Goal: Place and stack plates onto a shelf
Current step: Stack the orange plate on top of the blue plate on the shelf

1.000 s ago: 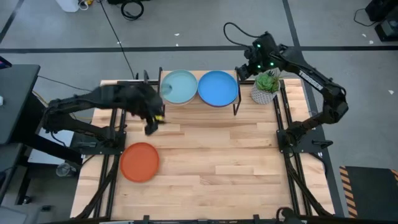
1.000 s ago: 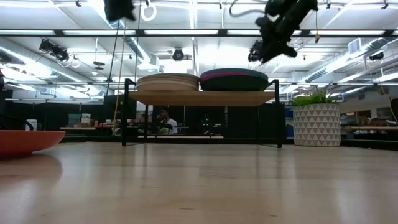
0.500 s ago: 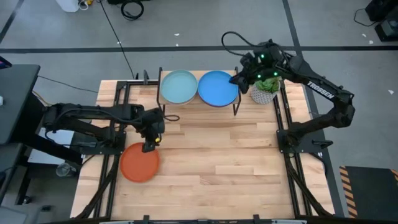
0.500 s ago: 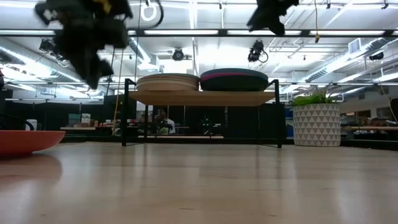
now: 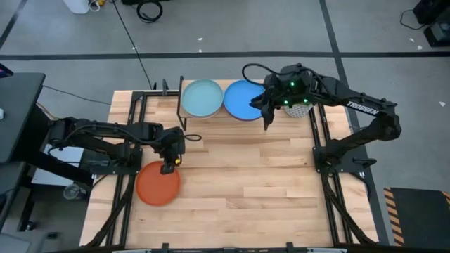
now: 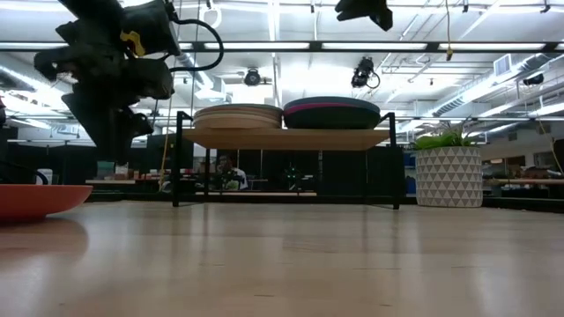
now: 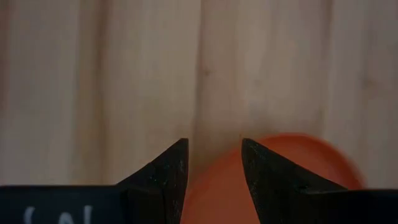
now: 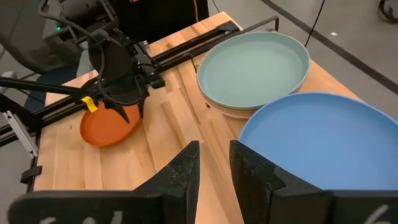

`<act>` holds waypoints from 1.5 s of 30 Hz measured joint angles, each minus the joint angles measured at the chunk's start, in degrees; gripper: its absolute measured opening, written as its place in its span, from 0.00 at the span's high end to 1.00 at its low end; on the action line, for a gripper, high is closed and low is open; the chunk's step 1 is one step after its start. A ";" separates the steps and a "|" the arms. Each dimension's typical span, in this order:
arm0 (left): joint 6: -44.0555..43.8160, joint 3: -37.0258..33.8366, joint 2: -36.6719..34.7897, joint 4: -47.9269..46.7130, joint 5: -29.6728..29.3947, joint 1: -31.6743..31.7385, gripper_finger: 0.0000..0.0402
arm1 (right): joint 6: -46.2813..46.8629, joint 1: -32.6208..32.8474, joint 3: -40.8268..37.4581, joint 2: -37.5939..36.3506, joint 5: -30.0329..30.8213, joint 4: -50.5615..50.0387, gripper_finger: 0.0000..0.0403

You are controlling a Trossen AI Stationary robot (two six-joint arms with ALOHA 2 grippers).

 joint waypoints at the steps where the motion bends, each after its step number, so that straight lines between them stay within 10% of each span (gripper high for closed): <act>1: -1.61 0.00 0.00 0.09 1.28 -0.01 0.61 | 0.13 0.57 0.00 0.00 0.67 0.29 0.77; 22: -55.81 3.48 0.00 -2.17 -5.95 -30.92 0.65 | 0.19 2.54 0.00 0.02 4.79 1.81 0.77; 35: -59.07 3.48 0.89 3.24 -31.58 -53.45 0.65 | 2.69 3.97 0.00 0.04 4.68 1.78 0.77; 45: -62.79 3.41 13.87 5.84 -29.21 -57.80 0.65 | 2.74 5.51 0.00 0.04 4.72 1.77 0.77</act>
